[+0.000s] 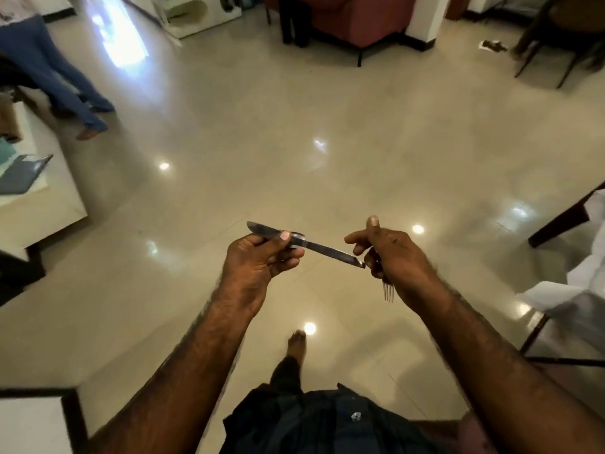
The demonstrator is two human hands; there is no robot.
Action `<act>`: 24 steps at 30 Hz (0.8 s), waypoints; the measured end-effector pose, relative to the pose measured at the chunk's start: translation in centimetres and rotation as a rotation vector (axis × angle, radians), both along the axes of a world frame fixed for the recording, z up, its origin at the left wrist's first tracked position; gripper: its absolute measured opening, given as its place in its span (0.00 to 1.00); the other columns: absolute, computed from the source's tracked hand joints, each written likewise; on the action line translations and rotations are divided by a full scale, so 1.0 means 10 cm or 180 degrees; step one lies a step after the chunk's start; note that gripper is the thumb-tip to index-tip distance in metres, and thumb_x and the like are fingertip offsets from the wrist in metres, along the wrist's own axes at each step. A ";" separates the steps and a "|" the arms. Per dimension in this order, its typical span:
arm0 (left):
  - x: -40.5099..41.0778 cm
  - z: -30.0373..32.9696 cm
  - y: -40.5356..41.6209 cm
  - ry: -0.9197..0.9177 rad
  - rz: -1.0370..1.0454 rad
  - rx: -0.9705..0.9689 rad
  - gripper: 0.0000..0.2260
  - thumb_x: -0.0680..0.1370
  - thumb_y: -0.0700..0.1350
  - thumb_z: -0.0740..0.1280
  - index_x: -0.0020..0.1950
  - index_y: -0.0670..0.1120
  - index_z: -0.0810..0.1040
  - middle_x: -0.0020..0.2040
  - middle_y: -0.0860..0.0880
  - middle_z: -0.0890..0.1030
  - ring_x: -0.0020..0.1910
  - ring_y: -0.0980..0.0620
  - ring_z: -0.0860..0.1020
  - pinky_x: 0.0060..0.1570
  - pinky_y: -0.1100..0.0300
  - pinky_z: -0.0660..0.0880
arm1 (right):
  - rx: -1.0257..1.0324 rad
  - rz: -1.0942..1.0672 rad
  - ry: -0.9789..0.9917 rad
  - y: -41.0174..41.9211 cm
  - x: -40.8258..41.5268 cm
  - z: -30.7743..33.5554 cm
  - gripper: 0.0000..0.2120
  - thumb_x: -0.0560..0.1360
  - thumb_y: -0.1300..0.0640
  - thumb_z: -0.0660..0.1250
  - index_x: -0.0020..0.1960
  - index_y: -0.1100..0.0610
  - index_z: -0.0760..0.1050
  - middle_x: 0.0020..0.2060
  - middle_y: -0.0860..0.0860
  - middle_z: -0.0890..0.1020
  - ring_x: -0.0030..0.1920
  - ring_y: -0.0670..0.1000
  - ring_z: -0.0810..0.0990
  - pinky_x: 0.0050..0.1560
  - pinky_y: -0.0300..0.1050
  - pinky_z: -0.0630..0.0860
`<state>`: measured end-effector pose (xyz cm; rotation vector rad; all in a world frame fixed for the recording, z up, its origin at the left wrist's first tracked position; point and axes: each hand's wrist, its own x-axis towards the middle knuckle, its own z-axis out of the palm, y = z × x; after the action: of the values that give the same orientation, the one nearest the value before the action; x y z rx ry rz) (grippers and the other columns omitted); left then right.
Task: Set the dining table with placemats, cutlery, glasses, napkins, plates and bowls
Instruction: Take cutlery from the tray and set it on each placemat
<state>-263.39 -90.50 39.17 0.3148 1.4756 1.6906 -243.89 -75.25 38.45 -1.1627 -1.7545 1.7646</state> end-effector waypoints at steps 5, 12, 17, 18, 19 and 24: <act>-0.35 -0.20 1.35 -0.0192 -0.0694 -0.0288 0.10 0.83 0.40 0.68 0.56 0.32 0.82 0.53 0.34 0.86 0.44 0.42 0.86 0.47 0.53 0.86 | 0.0080 -0.0637 -0.0326 0.83 -0.12 -0.20 0.19 0.85 0.42 0.60 0.50 0.48 0.88 0.40 0.46 0.83 0.38 0.48 0.74 0.41 0.44 0.71; -0.02 -0.34 3.10 -0.0229 -0.1958 -0.0498 0.15 0.84 0.42 0.66 0.58 0.29 0.81 0.54 0.32 0.86 0.45 0.42 0.86 0.48 0.53 0.85 | 0.0349 -0.1022 -0.0550 1.73 0.26 -0.24 0.06 0.73 0.49 0.79 0.46 0.49 0.86 0.39 0.49 0.85 0.40 0.48 0.81 0.45 0.49 0.79; 0.60 -0.47 4.33 -0.0242 -0.2386 -0.0560 0.14 0.83 0.43 0.68 0.58 0.31 0.81 0.54 0.32 0.85 0.48 0.40 0.86 0.51 0.52 0.85 | 0.0384 -0.1306 -0.0742 2.60 0.91 -0.54 0.04 0.74 0.53 0.79 0.42 0.49 0.84 0.35 0.47 0.84 0.37 0.44 0.79 0.43 0.47 0.77; 0.76 -0.49 4.59 -0.0256 -0.2447 -0.0598 0.14 0.83 0.43 0.68 0.58 0.31 0.82 0.54 0.32 0.85 0.48 0.39 0.85 0.51 0.52 0.85 | 0.0402 -0.1379 -0.0738 2.81 1.08 -0.56 0.04 0.75 0.54 0.78 0.43 0.48 0.84 0.35 0.47 0.84 0.37 0.44 0.80 0.44 0.45 0.76; 0.92 -0.49 4.82 -0.0261 -0.2477 -0.0660 0.14 0.83 0.44 0.68 0.57 0.31 0.82 0.53 0.32 0.85 0.48 0.39 0.85 0.51 0.51 0.85 | 0.0389 -0.1434 -0.0709 3.00 1.26 -0.57 0.03 0.76 0.54 0.77 0.44 0.48 0.85 0.36 0.47 0.85 0.38 0.45 0.81 0.44 0.43 0.76; 1.69 -0.42 5.99 0.0254 -0.2815 -0.0896 0.16 0.81 0.47 0.72 0.51 0.32 0.84 0.47 0.33 0.86 0.45 0.38 0.86 0.48 0.50 0.85 | 0.0387 -0.1885 -0.0548 3.80 2.17 -0.46 0.07 0.77 0.59 0.76 0.51 0.48 0.87 0.37 0.47 0.87 0.40 0.46 0.85 0.46 0.34 0.78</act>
<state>-246.53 -30.58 35.01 0.7516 1.3147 0.7647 -222.22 -37.27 33.88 -1.6090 -1.3759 1.2207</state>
